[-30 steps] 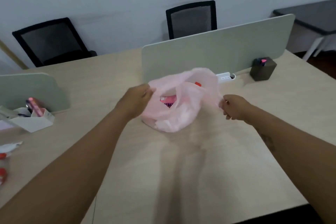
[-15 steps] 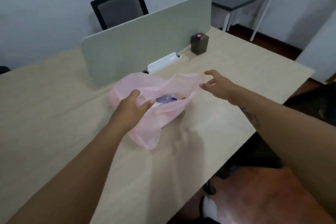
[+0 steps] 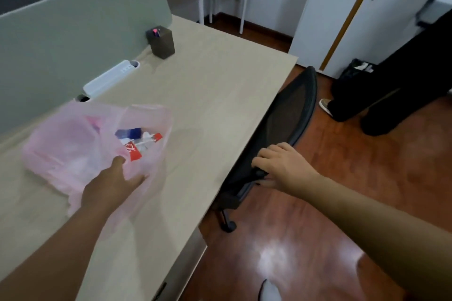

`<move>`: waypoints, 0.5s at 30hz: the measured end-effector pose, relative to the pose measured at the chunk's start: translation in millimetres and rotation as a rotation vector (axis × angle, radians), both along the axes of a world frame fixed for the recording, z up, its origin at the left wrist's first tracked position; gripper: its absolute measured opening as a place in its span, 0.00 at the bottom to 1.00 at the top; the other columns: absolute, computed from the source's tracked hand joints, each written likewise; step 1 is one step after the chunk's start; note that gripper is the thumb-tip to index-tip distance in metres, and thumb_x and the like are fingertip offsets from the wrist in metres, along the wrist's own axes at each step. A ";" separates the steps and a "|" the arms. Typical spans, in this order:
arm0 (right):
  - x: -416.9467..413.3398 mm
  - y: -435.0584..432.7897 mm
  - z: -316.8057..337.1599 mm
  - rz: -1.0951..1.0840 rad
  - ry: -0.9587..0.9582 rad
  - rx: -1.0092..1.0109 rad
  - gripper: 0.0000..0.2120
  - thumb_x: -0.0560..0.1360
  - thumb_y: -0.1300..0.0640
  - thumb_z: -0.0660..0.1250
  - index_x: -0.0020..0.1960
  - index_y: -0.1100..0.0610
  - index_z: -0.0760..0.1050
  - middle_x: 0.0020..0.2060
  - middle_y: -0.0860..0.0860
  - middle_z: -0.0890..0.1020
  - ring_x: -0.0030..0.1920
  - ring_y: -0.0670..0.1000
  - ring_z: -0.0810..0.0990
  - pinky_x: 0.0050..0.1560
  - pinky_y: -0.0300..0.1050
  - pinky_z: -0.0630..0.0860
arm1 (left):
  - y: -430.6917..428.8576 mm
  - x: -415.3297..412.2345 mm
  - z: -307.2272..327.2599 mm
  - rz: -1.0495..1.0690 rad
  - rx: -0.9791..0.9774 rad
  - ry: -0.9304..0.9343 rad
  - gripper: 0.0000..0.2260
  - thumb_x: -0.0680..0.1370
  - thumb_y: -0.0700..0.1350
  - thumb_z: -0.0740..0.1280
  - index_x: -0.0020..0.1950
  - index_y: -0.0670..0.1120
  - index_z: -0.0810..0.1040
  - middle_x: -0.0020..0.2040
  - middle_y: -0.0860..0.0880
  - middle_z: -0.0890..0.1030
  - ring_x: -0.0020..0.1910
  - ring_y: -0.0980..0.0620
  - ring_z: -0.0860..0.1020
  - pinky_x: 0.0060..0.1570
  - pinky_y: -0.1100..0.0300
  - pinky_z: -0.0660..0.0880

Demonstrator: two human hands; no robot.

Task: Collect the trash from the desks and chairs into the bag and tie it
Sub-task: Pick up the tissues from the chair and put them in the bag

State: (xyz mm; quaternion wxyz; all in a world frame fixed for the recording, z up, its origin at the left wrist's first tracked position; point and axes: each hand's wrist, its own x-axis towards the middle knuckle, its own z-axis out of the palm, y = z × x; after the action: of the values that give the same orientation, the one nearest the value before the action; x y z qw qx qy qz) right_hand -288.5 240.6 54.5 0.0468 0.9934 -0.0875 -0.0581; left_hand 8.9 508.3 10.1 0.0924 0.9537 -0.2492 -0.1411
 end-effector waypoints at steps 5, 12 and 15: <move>-19.3 -31.9 -13.3 0.081 -0.185 0.023 0.11 0.68 0.49 0.74 0.45 0.49 0.75 0.37 0.47 0.76 0.39 0.52 0.76 0.43 0.46 0.69 | -3.1 -2.0 -2.0 -0.027 0.050 -0.009 0.31 0.72 0.68 0.65 0.67 0.51 0.64 0.54 0.43 0.81 0.50 0.40 0.79 0.44 0.52 0.74; -98.1 -104.2 1.7 0.025 -0.097 -0.014 0.09 0.71 0.51 0.69 0.48 0.54 0.80 0.45 0.51 0.82 0.51 0.57 0.82 0.63 0.53 0.66 | -6.3 -9.3 -9.5 -0.048 0.045 0.008 0.29 0.73 0.67 0.66 0.65 0.50 0.66 0.50 0.44 0.81 0.47 0.41 0.79 0.41 0.53 0.74; -129.8 -131.4 9.7 -0.083 0.012 -0.055 0.21 0.60 0.63 0.81 0.52 0.57 0.82 0.51 0.53 0.84 0.57 0.59 0.82 0.67 0.59 0.67 | -8.2 -10.6 -14.8 -0.040 0.033 0.009 0.29 0.74 0.66 0.66 0.66 0.49 0.65 0.52 0.43 0.81 0.49 0.40 0.79 0.42 0.52 0.73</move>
State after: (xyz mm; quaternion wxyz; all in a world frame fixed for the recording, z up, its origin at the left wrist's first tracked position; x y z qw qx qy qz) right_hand -418.3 109.2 64.2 0.0721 0.9869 -0.1299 -0.0635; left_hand -1.6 500.1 -4.7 0.0746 0.9492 -0.2656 -0.1512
